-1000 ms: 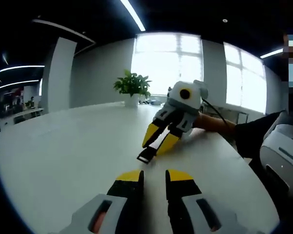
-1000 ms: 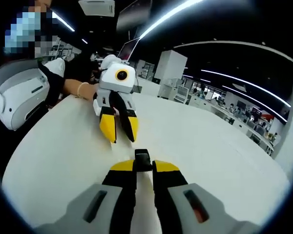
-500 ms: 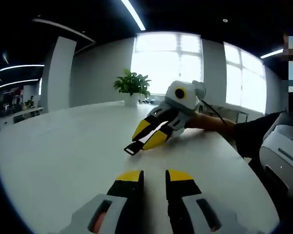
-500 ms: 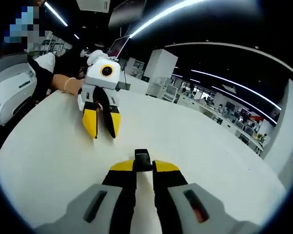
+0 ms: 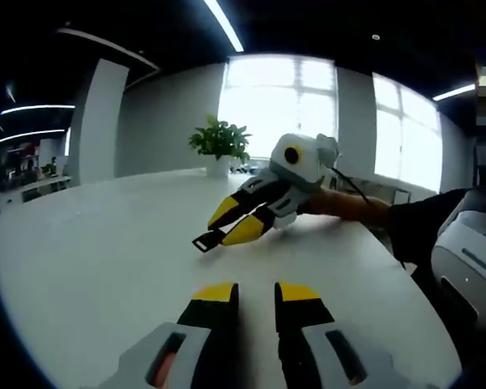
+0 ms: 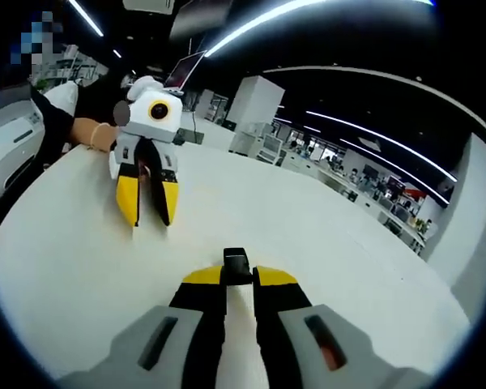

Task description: Snap the two parts of the plastic buckle together until the buckle closes and remains connected.

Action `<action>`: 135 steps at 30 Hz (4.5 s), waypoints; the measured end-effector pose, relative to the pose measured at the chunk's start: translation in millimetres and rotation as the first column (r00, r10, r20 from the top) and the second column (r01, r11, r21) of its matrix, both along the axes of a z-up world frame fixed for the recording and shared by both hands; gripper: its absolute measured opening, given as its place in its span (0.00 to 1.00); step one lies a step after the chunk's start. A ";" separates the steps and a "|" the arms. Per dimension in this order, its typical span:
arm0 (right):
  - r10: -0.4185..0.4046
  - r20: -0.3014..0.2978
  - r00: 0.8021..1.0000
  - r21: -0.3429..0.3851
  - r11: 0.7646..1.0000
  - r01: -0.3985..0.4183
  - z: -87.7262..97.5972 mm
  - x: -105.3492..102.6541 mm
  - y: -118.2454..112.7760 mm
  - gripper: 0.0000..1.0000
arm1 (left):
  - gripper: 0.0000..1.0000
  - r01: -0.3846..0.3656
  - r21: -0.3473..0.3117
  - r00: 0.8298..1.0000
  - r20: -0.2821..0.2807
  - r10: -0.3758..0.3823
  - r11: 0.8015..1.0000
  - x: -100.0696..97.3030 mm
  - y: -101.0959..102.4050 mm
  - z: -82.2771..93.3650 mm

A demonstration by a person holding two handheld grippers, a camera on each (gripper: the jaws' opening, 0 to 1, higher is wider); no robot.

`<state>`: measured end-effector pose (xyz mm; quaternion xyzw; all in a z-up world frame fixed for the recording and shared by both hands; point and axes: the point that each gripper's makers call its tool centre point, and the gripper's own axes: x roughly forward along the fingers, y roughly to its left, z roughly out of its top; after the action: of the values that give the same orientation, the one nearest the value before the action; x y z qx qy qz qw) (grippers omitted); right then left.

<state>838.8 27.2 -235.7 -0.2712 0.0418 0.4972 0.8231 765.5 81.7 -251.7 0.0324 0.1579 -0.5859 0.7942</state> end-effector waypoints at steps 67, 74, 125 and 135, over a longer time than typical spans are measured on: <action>-0.209 -0.023 0.978 -0.020 0.978 0.209 3.5 103.5 1.1 0.12 | 0.17 -0.002 0.013 1.000 -0.002 0.002 1.000 1.6 1.5 -1.4; -0.212 -0.034 0.977 -0.021 0.977 0.212 0.6 102.3 -1.5 0.12 | 0.17 -0.001 0.017 1.000 0.001 0.001 1.000 0.8 1.0 -2.7; -0.255 -0.064 0.965 -0.045 0.967 0.252 -8.6 103.9 -12.5 0.12 | 0.17 0.001 0.036 1.000 0.012 -0.001 0.999 -1.5 1.1 -6.2; -0.255 -0.065 0.965 -0.044 0.967 0.252 -8.9 104.1 -13.2 0.12 | 0.17 0.001 0.036 1.000 0.012 -0.001 0.999 -1.0 0.9 -5.9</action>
<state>942.9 14.0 -244.6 -0.2607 0.1139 0.3962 0.8730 764.5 82.6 -257.6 0.0503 0.1635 -0.5832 0.7941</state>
